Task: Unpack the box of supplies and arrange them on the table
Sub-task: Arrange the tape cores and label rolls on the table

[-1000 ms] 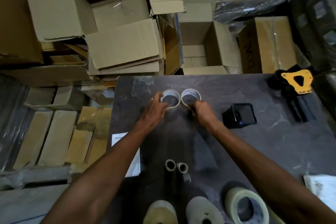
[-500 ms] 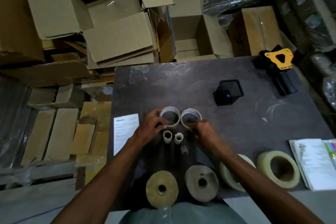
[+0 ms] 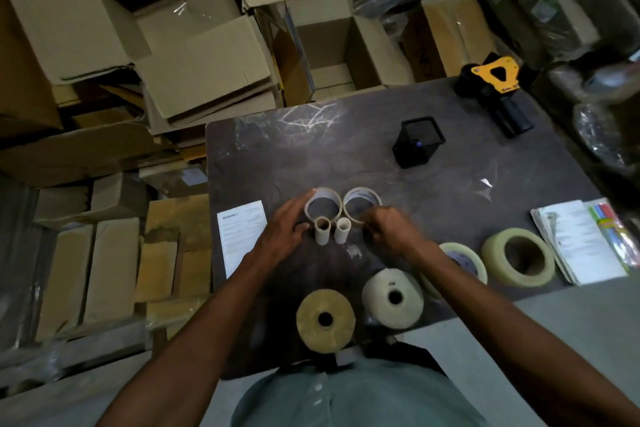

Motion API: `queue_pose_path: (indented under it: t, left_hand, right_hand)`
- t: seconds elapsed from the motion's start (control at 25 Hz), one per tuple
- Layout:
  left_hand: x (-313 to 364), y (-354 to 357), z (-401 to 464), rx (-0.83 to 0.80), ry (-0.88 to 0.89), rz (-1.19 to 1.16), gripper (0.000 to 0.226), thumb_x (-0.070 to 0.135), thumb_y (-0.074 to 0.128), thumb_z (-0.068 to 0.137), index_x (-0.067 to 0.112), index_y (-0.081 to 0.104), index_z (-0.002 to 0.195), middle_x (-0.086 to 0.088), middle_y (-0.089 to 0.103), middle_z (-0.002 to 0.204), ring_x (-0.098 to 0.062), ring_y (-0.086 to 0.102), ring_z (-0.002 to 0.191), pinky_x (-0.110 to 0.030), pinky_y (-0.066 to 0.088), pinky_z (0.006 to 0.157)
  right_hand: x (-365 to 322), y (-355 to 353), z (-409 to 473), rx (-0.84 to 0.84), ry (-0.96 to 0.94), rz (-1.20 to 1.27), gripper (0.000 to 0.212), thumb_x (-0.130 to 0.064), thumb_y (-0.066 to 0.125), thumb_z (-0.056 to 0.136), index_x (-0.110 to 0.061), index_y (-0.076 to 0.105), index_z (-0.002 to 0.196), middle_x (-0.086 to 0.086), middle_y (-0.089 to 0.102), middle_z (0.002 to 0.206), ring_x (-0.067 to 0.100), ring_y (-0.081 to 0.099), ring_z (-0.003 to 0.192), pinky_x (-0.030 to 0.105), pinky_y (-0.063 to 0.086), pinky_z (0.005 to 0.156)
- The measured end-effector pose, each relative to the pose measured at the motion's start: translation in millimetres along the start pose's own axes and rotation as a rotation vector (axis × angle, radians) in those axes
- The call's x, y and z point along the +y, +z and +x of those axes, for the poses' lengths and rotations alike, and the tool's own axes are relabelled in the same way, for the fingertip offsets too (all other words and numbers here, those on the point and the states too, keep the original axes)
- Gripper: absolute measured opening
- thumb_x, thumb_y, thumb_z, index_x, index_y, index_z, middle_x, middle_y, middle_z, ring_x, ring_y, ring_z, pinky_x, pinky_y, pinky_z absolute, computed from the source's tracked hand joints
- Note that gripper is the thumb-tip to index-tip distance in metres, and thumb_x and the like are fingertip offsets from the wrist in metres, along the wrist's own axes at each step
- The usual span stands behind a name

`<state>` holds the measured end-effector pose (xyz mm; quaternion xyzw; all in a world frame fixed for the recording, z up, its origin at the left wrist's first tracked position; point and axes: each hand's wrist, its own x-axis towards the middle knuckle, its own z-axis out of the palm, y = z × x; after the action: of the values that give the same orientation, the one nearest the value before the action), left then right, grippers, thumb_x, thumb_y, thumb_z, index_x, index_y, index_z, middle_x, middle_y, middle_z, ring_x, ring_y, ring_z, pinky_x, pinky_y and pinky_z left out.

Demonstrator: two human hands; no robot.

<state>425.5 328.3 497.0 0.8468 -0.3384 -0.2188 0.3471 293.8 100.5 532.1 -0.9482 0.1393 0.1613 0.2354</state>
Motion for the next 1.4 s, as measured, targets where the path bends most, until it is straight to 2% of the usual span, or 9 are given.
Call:
queue_pose_path:
  t: [0.08, 0.28, 0.44, 0.56, 0.68, 0.84, 1.04, 1.2, 1.4]
  left_hand:
    - [3.7, -0.2, -12.1, 0.037, -0.054, -0.043, 0.07, 0.015, 0.058, 0.094, 0.04, 0.024, 0.151, 0.005, 0.039, 0.154, -0.013, 0.042, 0.136, -0.034, 0.037, 0.113]
    - [3.2, 11.3, -57.8, 0.204, -0.196, -0.177, 0.052, 0.024, 0.056, 0.098, 0.028, 0.038, 0.147, -0.002, 0.058, 0.131, -0.015, 0.06, 0.113, -0.031, 0.053, 0.093]
    - [15.6, 29.7, -100.9, 0.218, -0.243, -0.221, 0.032, 0.028, 0.056, 0.098, 0.024, 0.057, 0.13, -0.001, 0.065, 0.11, -0.011, 0.064, 0.1, -0.03, 0.054, 0.088]
    - [27.3, 44.7, -134.8, 0.254, -0.262, -0.291, 0.026, 0.04, 0.061, 0.091, 0.025, 0.067, 0.112, 0.002, 0.07, 0.098, -0.008, 0.066, 0.092, -0.035, 0.055, 0.089]
    - [36.6, 65.6, -175.4, 0.233, -0.241, -0.342, 0.062, 0.061, 0.065, 0.074, 0.022, 0.063, 0.123, 0.003, 0.069, 0.114, -0.011, 0.065, 0.104, -0.031, 0.053, 0.092]
    - [42.2, 89.3, -199.1, 0.163, -0.27, -0.324, 0.125, 0.052, 0.091, 0.049, 0.031, 0.025, 0.152, 0.006, 0.046, 0.146, -0.008, 0.046, 0.132, -0.029, 0.04, 0.106]
    - [46.1, 103.8, -195.9, 0.31, -0.256, -0.182, 0.127, 0.055, 0.091, 0.044, 0.028, 0.027, 0.15, 0.0, 0.046, 0.146, -0.017, 0.046, 0.134, -0.037, 0.041, 0.109]
    - [63.3, 102.9, -196.3, 0.41, -0.282, -0.266, 0.106, 0.06, 0.086, 0.033, 0.031, 0.045, 0.127, 0.008, 0.058, 0.121, -0.013, 0.057, 0.111, -0.027, 0.045, 0.094]
    - [70.2, 103.2, -202.2, 0.485, -0.275, -0.315, 0.092, 0.055, 0.088, 0.033, 0.041, 0.05, 0.116, 0.019, 0.061, 0.109, 0.0, 0.061, 0.099, -0.029, 0.051, 0.09]
  right_hand:
    - [0.9, 0.7, -8.8, 0.09, 0.001, 0.082, 0.036, -0.017, 0.06, 0.076, -0.019, 0.067, 0.111, 0.011, 0.069, 0.109, 0.032, 0.067, 0.097, 0.04, 0.055, 0.085]
    - [3.7, 7.4, -42.6, 0.255, 0.036, 0.219, 0.043, -0.016, 0.055, 0.093, -0.016, 0.051, 0.136, 0.012, 0.056, 0.127, 0.028, 0.06, 0.107, 0.024, 0.04, 0.088]
    - [3.9, 17.4, -82.9, 0.221, 0.022, 0.351, 0.042, -0.02, 0.058, 0.094, -0.017, 0.05, 0.136, 0.01, 0.064, 0.124, 0.028, 0.064, 0.109, 0.036, 0.051, 0.095]
    - [1.5, 30.8, -119.4, 0.218, 0.015, 0.418, 0.049, -0.041, 0.063, 0.092, -0.019, 0.053, 0.134, 0.007, 0.064, 0.126, 0.023, 0.062, 0.114, 0.036, 0.05, 0.097]
    - [5.1, 55.0, -156.1, 0.214, 0.039, 0.424, 0.078, -0.055, 0.075, 0.075, -0.024, 0.043, 0.139, 0.004, 0.051, 0.136, 0.02, 0.05, 0.125, 0.03, 0.04, 0.103]
    - [14.3, 87.0, -173.1, 0.248, 0.026, 0.484, 0.128, -0.056, 0.088, 0.056, -0.023, 0.014, 0.155, 0.0, 0.029, 0.153, 0.012, 0.028, 0.14, 0.027, 0.024, 0.115]
    - [20.1, 102.4, -164.9, 0.382, 0.077, 0.649, 0.118, -0.048, 0.094, 0.048, -0.031, 0.03, 0.145, -0.01, 0.049, 0.14, 0.009, 0.047, 0.132, 0.041, 0.044, 0.109]
    - [16.2, 99.6, -168.9, 0.445, 0.083, 0.7, 0.102, -0.039, 0.096, 0.045, -0.037, 0.039, 0.13, -0.015, 0.057, 0.123, 0.003, 0.055, 0.114, 0.026, 0.047, 0.097]
    - [16.8, 95.1, -170.6, 0.46, 0.066, 0.678, 0.094, -0.041, 0.094, 0.041, -0.036, 0.047, 0.122, -0.016, 0.061, 0.112, 0.004, 0.059, 0.104, 0.027, 0.052, 0.088]
